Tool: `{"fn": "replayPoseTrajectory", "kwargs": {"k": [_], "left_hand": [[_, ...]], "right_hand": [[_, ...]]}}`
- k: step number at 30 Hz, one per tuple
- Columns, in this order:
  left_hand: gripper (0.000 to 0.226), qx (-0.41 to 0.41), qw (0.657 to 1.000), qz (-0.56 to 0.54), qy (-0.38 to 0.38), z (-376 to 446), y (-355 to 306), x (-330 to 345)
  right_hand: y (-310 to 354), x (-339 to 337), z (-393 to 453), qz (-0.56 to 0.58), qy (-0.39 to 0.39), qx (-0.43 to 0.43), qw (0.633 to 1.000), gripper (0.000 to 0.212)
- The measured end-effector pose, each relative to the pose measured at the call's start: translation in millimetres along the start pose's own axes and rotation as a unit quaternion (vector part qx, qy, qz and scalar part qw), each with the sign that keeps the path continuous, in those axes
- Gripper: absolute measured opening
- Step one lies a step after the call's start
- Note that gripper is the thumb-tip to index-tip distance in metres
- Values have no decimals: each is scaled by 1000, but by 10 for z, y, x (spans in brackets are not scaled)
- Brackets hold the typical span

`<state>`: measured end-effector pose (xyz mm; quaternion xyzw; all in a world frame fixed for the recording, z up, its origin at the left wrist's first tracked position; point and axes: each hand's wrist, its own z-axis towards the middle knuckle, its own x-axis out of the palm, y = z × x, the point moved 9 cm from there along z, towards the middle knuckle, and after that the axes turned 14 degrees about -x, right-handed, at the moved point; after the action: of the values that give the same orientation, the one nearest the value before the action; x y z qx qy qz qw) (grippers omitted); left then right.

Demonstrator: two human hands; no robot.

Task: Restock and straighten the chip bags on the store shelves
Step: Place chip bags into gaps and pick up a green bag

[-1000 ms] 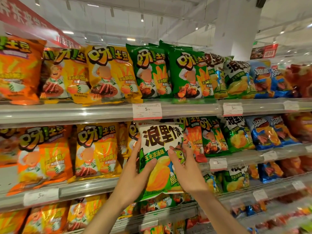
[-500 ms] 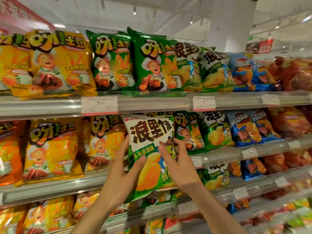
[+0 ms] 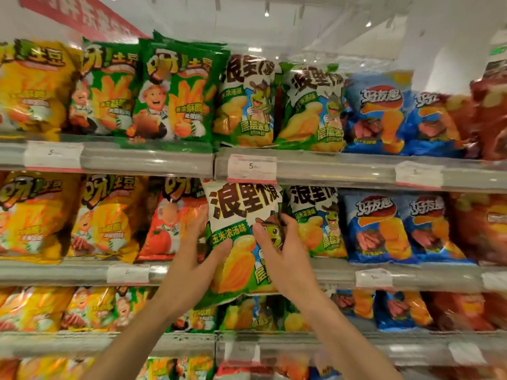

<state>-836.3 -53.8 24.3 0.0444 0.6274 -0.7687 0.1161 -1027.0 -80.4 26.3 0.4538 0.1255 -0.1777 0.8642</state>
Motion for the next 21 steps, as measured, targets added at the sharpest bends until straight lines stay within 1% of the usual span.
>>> {"fn": "replayPoseTrajectory", "kwargs": {"k": [2,5,10,13,16,18,21], "left_hand": [[71,-15,1000,-4,-5,-7,18,42],[68,-11,1000,-12,-1,-46,-24,89],[68,-15,999,-30,-12,-79,7,-39],[66,-30,998,-45,-23,-83,70,-221],[67,-24,998,-51,-34,-91,67,-432],[69,-15,998,-51,-42,-87,74,-549],[66,-16,997,-62,-49,-91,101,-664]], "right_hand": [[-15,-53,2,-5,3,-3,1000,75],[-16,-55,-41,-9,5,-2,1000,75],[85,69,-71,-26,24,-17,999,74],[160,185,-105,-83,52,-50,994,82],[77,132,12,-159,21,-70,985,81],[-69,100,179,-205,11,-51,977,81],[-290,214,440,-252,37,-12,967,83]]}}
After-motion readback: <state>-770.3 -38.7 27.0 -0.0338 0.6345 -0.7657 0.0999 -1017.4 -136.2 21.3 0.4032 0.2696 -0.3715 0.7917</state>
